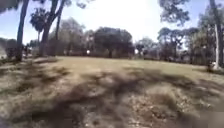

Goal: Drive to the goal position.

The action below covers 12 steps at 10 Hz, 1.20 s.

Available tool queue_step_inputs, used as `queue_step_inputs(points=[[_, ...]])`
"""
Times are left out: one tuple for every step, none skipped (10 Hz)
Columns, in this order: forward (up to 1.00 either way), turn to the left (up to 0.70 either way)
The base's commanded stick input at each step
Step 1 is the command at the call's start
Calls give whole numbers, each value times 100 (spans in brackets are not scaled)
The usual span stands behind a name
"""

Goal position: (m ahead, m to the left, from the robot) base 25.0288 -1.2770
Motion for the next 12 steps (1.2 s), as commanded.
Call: queue_step_inputs(points=[[70, 0], [70, 0], [70, 0], [70, 0], [70, 0], [70, 0], [70, 0], [70, 0], [70, 0], [70, 0], [70, 0], [70, 0]])
